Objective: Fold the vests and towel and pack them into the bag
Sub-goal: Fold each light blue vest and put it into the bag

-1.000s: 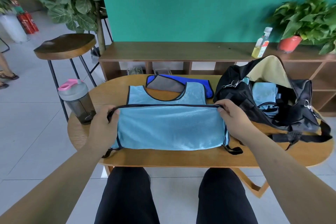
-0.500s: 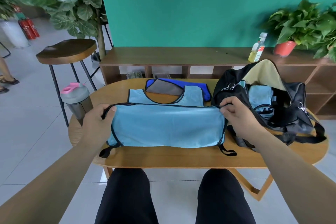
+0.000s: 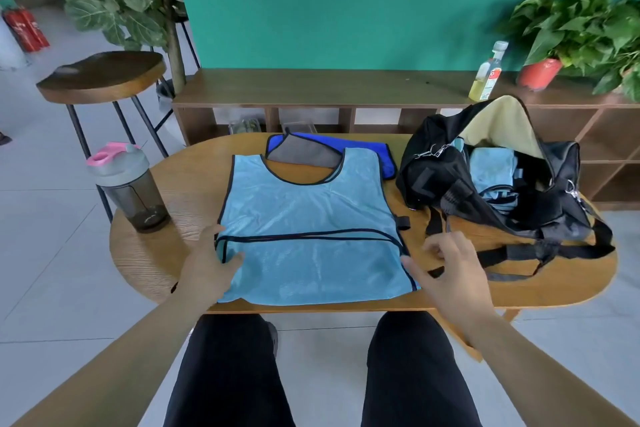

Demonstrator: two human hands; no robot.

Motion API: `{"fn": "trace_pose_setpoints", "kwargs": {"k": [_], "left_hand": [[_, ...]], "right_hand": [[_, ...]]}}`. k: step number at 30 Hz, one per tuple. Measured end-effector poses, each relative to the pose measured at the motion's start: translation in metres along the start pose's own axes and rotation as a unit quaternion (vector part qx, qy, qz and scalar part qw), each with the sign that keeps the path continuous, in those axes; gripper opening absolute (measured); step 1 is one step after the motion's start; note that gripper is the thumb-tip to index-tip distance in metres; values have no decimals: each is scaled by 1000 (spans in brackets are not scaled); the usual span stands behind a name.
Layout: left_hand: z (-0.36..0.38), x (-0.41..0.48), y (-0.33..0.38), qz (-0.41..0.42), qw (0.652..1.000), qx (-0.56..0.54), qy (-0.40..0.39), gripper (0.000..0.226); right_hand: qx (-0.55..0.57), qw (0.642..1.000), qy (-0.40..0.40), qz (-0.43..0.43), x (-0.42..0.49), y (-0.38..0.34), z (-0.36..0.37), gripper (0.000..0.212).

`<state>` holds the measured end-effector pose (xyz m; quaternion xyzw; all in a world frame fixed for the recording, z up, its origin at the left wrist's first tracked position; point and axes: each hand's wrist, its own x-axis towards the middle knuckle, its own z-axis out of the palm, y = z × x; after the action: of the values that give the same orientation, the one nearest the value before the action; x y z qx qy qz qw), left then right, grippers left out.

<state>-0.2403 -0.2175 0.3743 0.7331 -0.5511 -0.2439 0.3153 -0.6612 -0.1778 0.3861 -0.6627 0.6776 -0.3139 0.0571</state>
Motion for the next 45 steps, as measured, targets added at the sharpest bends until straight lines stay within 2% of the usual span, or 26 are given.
{"fn": "trace_pose_setpoints", "kwargs": {"k": [3, 5, 8, 10, 13, 17, 23, 27, 31, 35, 37, 41, 45], "left_hand": [[6, -7, -5, 45, 999, 11, 17, 60], [8, -9, -7, 67, 997, 4, 37, 55], [8, -11, -7, 74, 996, 5, 46, 50], [8, -11, -9, 76, 996, 12, 45, 48], [7, -7, -13, 73, 996, 24, 48, 46], [6, -7, -14, 66, 996, 5, 57, 43], [5, -3, -13, 32, 996, -33, 70, 42], [6, 3, -18, 15, 996, -38, 74, 44], [5, 4, -18, 0, 996, -42, 77, 43], [2, 4, -13, -18, 994, -41, 96, 38], [0, 3, -13, -23, 993, -41, 109, 35], [-1, 2, -13, -23, 992, -8, 123, 29], [-2, 3, -5, -51, 992, -5, 116, 29]], "right_hand": [[-93, 994, -33, -44, -32, 13, 12, 52], [-103, 994, -25, -33, -41, 23, 21, 42], [-53, 999, -2, 5, -39, 28, 27, 20], [-37, 999, 1, 10, -35, 31, 29, 15], [13, 998, -12, 53, -30, 31, 27, 19], [136, 982, -33, 130, -23, 25, 15, 19], [201, 956, -130, 167, -7, 24, -11, 11], [248, 942, -164, 158, -2, 27, -18, 21], [167, 960, -172, 146, 5, 32, -18, 36], [78, 989, -51, 112, 9, 17, -13, 27], [71, 995, -29, 64, 11, 6, -8, 22], [37, 993, -113, -16, 28, -9, 15, 29], [-81, 977, -197, -15, 60, -20, 37, 41]]}}
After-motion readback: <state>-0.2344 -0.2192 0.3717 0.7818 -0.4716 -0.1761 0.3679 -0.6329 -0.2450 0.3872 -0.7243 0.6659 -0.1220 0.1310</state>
